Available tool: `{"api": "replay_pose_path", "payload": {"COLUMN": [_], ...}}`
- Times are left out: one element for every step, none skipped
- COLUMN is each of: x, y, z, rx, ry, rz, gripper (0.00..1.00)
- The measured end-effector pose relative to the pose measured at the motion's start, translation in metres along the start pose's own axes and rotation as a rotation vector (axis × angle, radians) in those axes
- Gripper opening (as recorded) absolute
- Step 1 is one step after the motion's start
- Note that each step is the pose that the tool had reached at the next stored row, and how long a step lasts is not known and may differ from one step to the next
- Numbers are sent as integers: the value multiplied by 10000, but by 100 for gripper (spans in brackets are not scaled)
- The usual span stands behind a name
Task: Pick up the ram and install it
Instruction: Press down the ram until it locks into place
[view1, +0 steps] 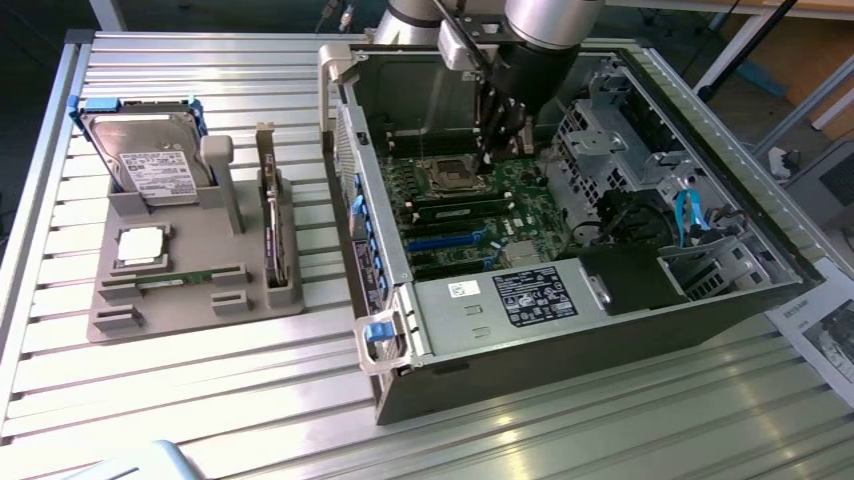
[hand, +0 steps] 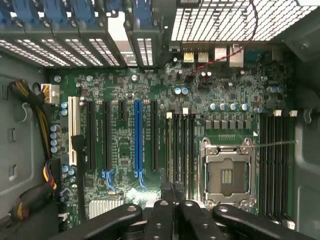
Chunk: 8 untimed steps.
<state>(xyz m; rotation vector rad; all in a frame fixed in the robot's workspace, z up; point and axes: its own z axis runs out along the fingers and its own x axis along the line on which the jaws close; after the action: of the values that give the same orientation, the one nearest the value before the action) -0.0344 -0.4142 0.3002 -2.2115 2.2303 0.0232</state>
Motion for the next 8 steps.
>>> {"api": "replay_pose_path", "payload": {"x": [0, 0, -1, -1, -1, -1, -1, -1], "y": [-34, -50, -66, -79, -103, -135, -149, -162], "z": [0, 0, 0, -1, -1, -1, -1, -1], "rx": [0, 1, 0, 0, 0, 0, 0, 0], "ry": [0, -1, -1, 0, -1, 0, -1, 0], "rz": [0, -1, -1, 0, 0, 1, 0, 0], "gripper": [10, 10, 10, 10, 10, 10, 10, 10]}}
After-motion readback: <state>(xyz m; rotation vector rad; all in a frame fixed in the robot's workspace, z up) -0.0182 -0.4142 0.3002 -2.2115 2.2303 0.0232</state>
